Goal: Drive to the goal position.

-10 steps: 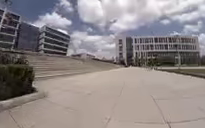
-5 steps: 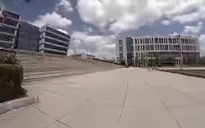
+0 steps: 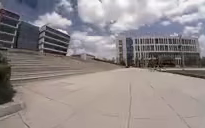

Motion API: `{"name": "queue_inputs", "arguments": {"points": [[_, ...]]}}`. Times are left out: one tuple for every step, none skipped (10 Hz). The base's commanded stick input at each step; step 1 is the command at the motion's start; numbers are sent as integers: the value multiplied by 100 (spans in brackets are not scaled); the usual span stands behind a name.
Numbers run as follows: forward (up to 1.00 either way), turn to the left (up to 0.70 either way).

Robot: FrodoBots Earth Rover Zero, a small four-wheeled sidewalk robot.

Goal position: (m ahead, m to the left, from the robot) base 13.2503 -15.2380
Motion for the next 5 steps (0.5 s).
{"name": "queue_inputs", "arguments": {"points": [[70, 0], [70, 0], [70, 0], [70, 0], [70, 0]]}}
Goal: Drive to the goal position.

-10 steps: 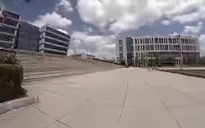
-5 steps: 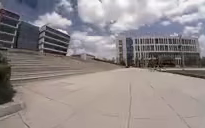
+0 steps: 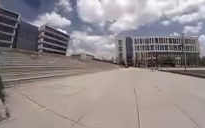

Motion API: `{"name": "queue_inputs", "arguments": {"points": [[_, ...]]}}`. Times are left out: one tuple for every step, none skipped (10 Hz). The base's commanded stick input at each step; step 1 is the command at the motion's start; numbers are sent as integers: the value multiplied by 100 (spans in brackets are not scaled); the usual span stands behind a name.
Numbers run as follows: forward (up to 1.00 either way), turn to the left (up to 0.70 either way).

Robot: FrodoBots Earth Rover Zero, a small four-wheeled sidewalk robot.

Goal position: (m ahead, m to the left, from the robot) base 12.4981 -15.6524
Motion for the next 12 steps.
{"name": "queue_inputs", "arguments": {"points": [[70, 0], [70, 0], [70, 0], [70, 0], [70, 0], [70, 0], [70, 0], [70, 0], [70, 0], [70, 0], [70, 0], [70, 0]]}}
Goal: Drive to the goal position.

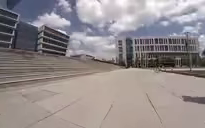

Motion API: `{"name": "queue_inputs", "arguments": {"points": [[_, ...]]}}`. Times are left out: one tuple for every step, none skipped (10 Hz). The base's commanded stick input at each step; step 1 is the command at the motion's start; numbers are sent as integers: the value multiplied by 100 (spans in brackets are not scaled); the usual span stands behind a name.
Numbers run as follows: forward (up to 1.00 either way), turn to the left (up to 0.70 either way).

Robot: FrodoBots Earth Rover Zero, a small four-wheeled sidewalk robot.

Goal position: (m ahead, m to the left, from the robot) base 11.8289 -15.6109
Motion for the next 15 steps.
{"name": "queue_inputs", "arguments": {"points": [[70, 0], [70, 0], [70, 0], [70, 0], [70, 0], [70, 0], [70, 0], [70, 0], [70, 0], [70, 0], [70, 0], [70, 0], [70, 0], [70, 0], [70, 0]]}}
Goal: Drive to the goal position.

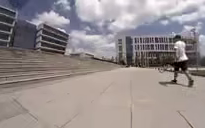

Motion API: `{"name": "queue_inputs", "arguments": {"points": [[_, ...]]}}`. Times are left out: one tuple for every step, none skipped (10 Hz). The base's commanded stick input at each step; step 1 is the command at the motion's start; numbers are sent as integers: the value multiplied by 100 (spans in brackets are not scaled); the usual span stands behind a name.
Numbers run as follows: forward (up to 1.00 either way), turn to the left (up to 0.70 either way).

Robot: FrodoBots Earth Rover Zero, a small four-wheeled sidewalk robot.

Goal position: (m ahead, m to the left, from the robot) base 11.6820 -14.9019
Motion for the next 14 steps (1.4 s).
{"name": "queue_inputs", "arguments": {"points": [[70, 0], [70, 0], [70, 0], [70, 0], [70, 0], [70, 0], [70, 0], [70, 0], [70, 0], [70, 0], [70, 0], [70, 0], [70, 0], [70, 0]]}}
